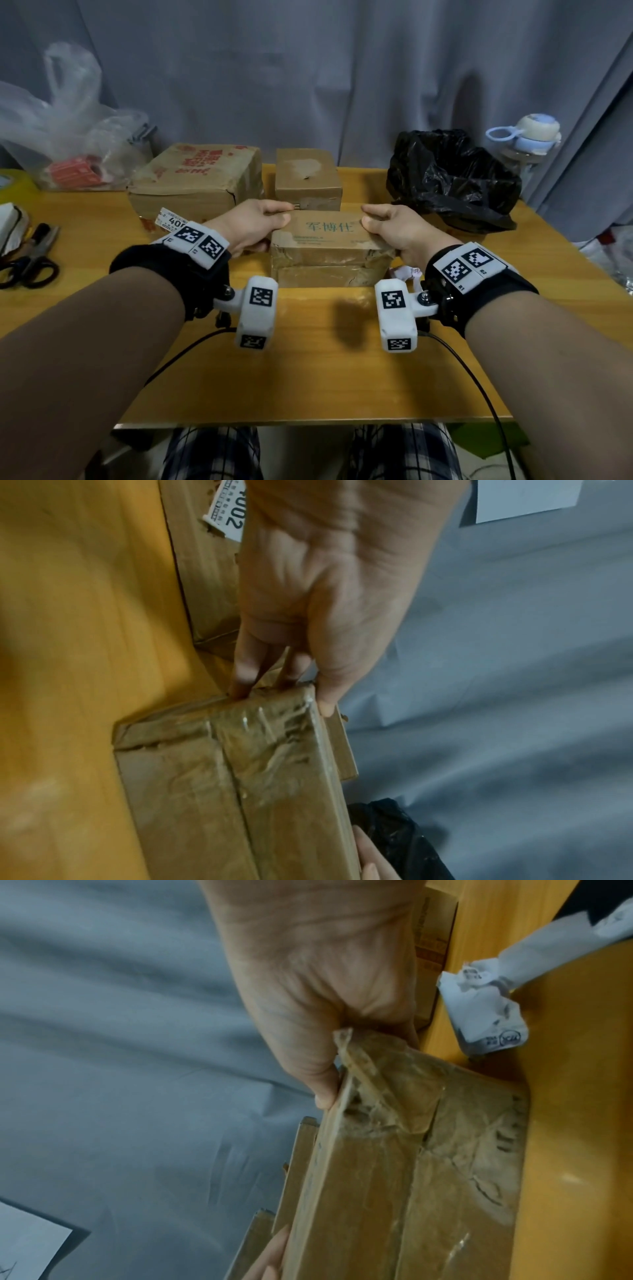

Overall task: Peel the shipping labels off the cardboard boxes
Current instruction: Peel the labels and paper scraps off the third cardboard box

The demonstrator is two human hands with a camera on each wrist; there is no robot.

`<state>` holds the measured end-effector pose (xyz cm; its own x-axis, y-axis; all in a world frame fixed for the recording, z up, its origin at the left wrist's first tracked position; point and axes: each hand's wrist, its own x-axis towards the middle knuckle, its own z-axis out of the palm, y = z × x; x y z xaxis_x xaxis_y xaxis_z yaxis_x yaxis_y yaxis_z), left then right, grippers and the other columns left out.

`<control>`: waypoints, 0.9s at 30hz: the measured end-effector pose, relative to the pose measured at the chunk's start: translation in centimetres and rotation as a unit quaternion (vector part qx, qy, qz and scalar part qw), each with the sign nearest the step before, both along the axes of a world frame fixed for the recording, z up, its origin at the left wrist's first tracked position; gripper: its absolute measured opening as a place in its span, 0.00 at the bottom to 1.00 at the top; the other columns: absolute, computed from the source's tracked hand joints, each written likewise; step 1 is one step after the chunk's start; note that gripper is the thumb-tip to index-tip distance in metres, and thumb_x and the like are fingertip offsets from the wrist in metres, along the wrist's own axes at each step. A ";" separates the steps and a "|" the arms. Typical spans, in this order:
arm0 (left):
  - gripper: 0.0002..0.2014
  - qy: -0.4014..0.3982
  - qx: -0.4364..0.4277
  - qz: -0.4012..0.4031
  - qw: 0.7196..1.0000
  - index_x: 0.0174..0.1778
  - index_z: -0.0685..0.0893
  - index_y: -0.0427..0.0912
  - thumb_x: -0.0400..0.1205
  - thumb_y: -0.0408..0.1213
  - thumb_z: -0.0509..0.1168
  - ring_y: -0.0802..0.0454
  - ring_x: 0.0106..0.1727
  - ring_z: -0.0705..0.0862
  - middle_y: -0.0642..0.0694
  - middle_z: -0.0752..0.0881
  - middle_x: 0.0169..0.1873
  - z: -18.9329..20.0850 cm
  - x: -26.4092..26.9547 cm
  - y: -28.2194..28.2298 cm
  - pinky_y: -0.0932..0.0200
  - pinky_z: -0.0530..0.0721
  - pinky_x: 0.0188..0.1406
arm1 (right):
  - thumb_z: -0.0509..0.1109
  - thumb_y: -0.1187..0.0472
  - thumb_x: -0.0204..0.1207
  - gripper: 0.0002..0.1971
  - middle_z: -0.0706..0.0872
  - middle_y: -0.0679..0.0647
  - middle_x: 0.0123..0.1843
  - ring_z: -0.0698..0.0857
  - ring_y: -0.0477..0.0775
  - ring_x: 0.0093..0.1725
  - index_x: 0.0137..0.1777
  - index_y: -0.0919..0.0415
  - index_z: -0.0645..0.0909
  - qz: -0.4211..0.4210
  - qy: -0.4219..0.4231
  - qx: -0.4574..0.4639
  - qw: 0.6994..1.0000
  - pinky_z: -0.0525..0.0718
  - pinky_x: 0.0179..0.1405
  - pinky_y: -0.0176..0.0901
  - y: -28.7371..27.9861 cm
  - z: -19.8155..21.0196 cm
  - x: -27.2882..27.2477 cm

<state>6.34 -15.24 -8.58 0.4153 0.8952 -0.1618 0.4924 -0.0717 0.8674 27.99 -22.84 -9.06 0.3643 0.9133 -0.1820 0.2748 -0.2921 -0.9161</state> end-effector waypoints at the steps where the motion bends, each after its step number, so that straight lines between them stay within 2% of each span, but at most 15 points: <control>1: 0.15 0.005 0.011 -0.003 1.000 0.68 0.78 0.52 0.86 0.41 0.57 0.51 0.40 0.80 0.46 0.85 0.50 0.0 0.1 -0.1 0.59 0.81 0.35 | 0.64 0.62 0.82 0.21 0.83 0.54 0.60 0.84 0.50 0.54 0.74 0.54 0.73 0.000 0.000 -0.001 1.000 0.83 0.61 0.44 0.1 0.0 0.1; 3: 0.18 0.043 0.056 -0.014 0.997 0.73 0.75 0.47 0.88 0.39 0.54 0.47 0.53 0.82 0.42 0.83 0.60 0.0 0.3 -0.1 0.58 0.79 0.50 | 0.61 0.64 0.83 0.21 0.80 0.57 0.67 0.82 0.54 0.62 0.75 0.53 0.71 -0.005 0.014 0.000 1.000 0.81 0.67 0.50 0.2 -0.1 0.2; 5: 0.19 0.135 0.140 -0.017 0.981 0.75 0.72 0.42 0.88 0.38 0.51 0.43 0.65 0.78 0.39 0.79 0.67 0.2 0.1 -0.2 0.59 0.74 0.59 | 0.59 0.65 0.83 0.23 0.77 0.58 0.72 0.79 0.57 0.67 0.77 0.51 0.67 -0.009 0.059 0.002 0.998 0.78 0.71 0.56 0.4 -0.3 0.1; 7: 0.17 0.235 0.239 -0.005 0.942 0.71 0.74 0.39 0.88 0.38 0.51 0.38 0.62 0.81 0.35 0.83 0.62 0.3 0.0 0.0 0.52 0.78 0.57 | 0.59 0.60 0.84 0.22 0.76 0.57 0.73 0.76 0.59 0.69 0.77 0.50 0.67 -0.005 0.058 0.001 0.998 0.75 0.72 0.60 0.6 -0.8 -0.1; 9: 0.13 0.290 0.323 0.002 0.901 0.63 0.77 0.37 0.87 0.38 0.53 0.36 0.54 0.83 0.36 0.85 0.53 1.1 -0.1 -0.2 0.48 0.80 0.49 | 0.63 0.55 0.82 0.19 0.79 0.55 0.65 0.79 0.57 0.64 0.72 0.53 0.73 0.005 -0.066 0.013 0.998 0.78 0.68 0.56 0.8 -0.2 -0.7; 11: 0.11 0.280 0.363 0.001 0.889 0.54 0.79 0.35 0.87 0.36 0.54 0.36 0.52 0.83 0.36 0.84 0.49 2.1 0.1 -0.4 0.50 0.76 0.43 | 0.67 0.56 0.80 0.12 0.83 0.54 0.53 0.82 0.53 0.55 0.60 0.59 0.81 -0.009 -0.182 0.062 0.981 0.81 0.58 0.47 1.0 0.9 -1.2; 13: 0.12 0.255 0.375 0.002 0.891 0.49 0.79 0.34 0.87 0.37 0.53 0.37 0.49 0.83 0.36 0.84 0.44 3.2 0.4 -0.8 0.54 0.71 0.41 | 0.67 0.58 0.79 0.09 0.86 0.55 0.42 0.84 0.53 0.45 0.47 0.64 0.85 -0.007 -0.223 0.116 0.968 0.81 0.49 0.45 1.0 2.3 -1.3; 14: 0.13 0.244 0.380 0.000 0.892 0.49 0.79 0.34 0.87 0.39 0.53 0.38 0.46 0.82 0.38 0.82 0.41 3.6 0.5 -1.0 0.55 0.70 0.40 | 0.66 0.59 0.80 0.11 0.87 0.57 0.38 0.84 0.53 0.41 0.44 0.66 0.85 0.007 -0.221 0.132 0.966 0.82 0.47 0.46 0.8 2.8 -1.2; 16: 0.15 0.229 0.388 -0.011 0.893 0.47 0.80 0.36 0.88 0.42 0.53 0.43 0.40 0.77 0.45 0.77 0.34 4.3 0.8 -1.6 0.56 0.69 0.39 | 0.62 0.60 0.83 0.13 0.87 0.59 0.35 0.86 0.55 0.37 0.45 0.68 0.84 0.045 -0.212 0.132 0.967 0.85 0.43 0.47 -0.1 4.0 -1.3; 19: 0.18 0.217 0.392 -0.034 0.893 0.37 0.75 0.40 0.87 0.46 0.51 0.45 0.35 0.75 0.51 0.73 0.27 5.0 1.5 -2.7 0.54 0.68 0.36 | 0.57 0.55 0.85 0.18 0.88 0.62 0.37 0.86 0.55 0.35 0.49 0.68 0.83 0.073 -0.232 0.097 0.965 0.85 0.38 0.41 -2.0 5.3 -1.0; 21: 0.22 0.199 0.397 -0.055 0.894 0.34 0.76 0.39 0.87 0.50 0.50 0.42 0.35 0.78 0.47 0.77 0.27 5.2 2.1 -4.0 0.53 0.72 0.35 | 0.55 0.51 0.85 0.21 0.89 0.60 0.38 0.87 0.55 0.37 0.50 0.66 0.83 0.074 -0.242 0.067 0.965 0.85 0.40 0.41 -3.5 5.6 -0.2; 23: 0.26 0.180 0.394 -0.081 0.898 0.37 0.82 0.36 0.87 0.52 0.50 0.42 0.38 0.81 0.42 0.84 0.32 5.2 3.0 -5.5 0.50 0.78 0.39 | 0.56 0.48 0.84 0.21 0.88 0.56 0.39 0.87 0.55 0.41 0.50 0.65 0.84 0.076 -0.270 0.039 0.959 0.85 0.44 0.44 -5.1 5.6 1.0; 25: 0.23 0.171 0.392 -0.115 0.897 0.36 0.82 0.40 0.86 0.51 0.52 0.43 0.38 0.81 0.44 0.83 0.32 4.9 4.4 -6.7 0.51 0.78 0.38 | 0.61 0.48 0.82 0.18 0.88 0.54 0.44 0.85 0.54 0.47 0.51 0.62 0.85 0.092 -0.340 0.006 0.936 0.82 0.47 0.43 -6.9 5.3 2.2; 27: 0.18 0.171 0.399 -0.139 0.890 0.32 0.75 0.46 0.86 0.48 0.54 0.46 0.38 0.79 0.49 0.80 0.31 4.3 5.8 -7.7 0.55 0.73 0.35 | 0.66 0.50 0.79 0.16 0.87 0.55 0.54 0.83 0.54 0.55 0.57 0.61 0.84 0.112 -0.404 -0.032 0.907 0.79 0.53 0.42 -8.3 4.8 3.0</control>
<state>12.17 -22.96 -4.26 0.6881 0.6514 0.3198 0.5848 -0.7587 0.2870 31.02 -31.13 -4.25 0.2098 0.9777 0.0070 0.9079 -0.1921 -0.3726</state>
